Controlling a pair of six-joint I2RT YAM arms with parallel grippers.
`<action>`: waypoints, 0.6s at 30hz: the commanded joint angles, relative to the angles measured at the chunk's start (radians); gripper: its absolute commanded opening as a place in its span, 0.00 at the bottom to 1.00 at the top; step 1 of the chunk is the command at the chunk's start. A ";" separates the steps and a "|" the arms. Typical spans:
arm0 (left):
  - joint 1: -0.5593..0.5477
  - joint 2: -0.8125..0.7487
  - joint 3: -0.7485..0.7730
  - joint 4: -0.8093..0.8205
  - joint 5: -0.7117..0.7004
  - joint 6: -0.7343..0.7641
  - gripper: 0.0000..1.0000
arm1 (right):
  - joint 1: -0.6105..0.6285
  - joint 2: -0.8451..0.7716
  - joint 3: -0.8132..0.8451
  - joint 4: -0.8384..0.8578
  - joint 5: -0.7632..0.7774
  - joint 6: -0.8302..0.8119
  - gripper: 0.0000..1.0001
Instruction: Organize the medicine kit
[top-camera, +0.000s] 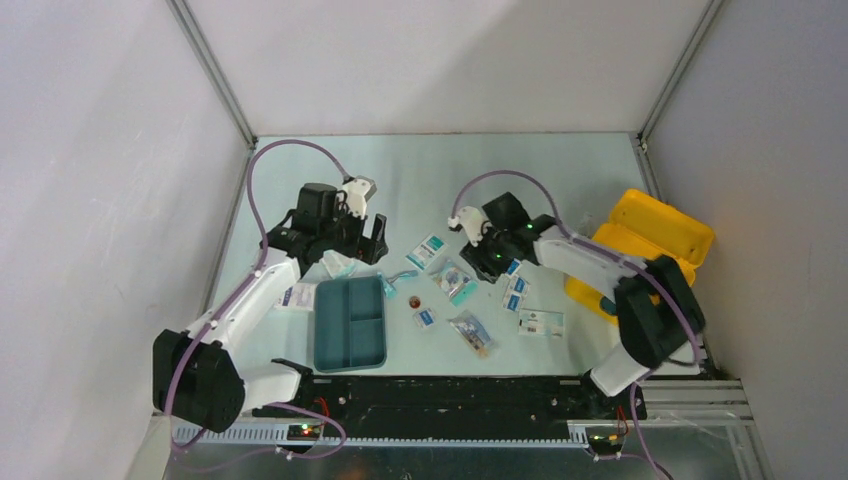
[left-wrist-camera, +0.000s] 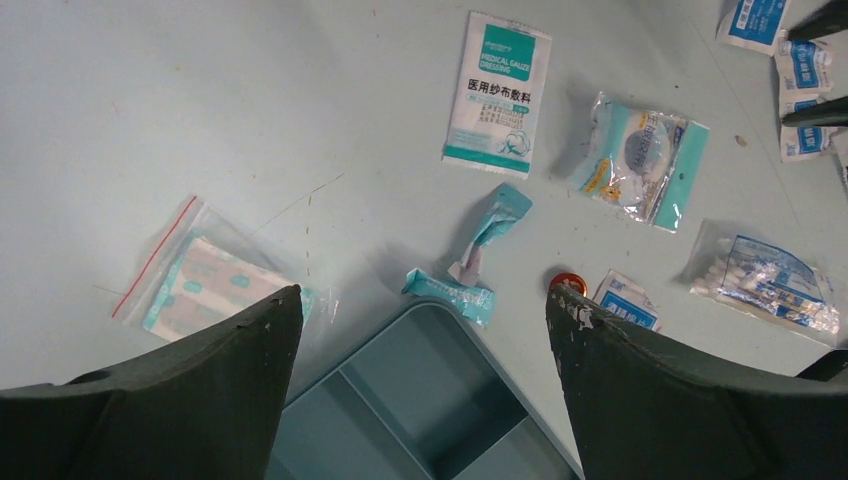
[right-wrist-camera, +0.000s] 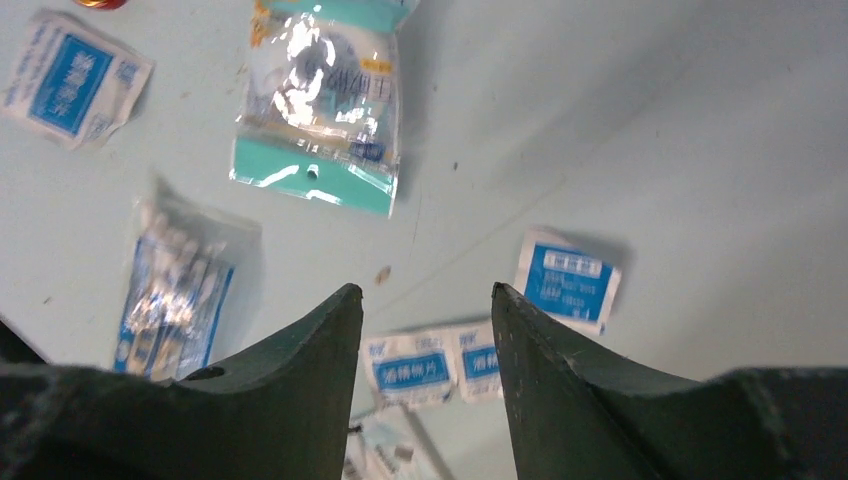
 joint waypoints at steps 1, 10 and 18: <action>-0.003 -0.039 0.006 -0.002 -0.026 0.029 0.96 | 0.046 0.150 0.110 0.050 0.073 -0.007 0.54; -0.002 -0.042 -0.005 -0.008 -0.035 0.043 0.96 | 0.079 0.305 0.182 0.086 0.007 0.019 0.56; -0.001 -0.042 -0.002 -0.008 -0.037 0.048 0.96 | 0.134 0.369 0.235 0.022 -0.022 -0.009 0.55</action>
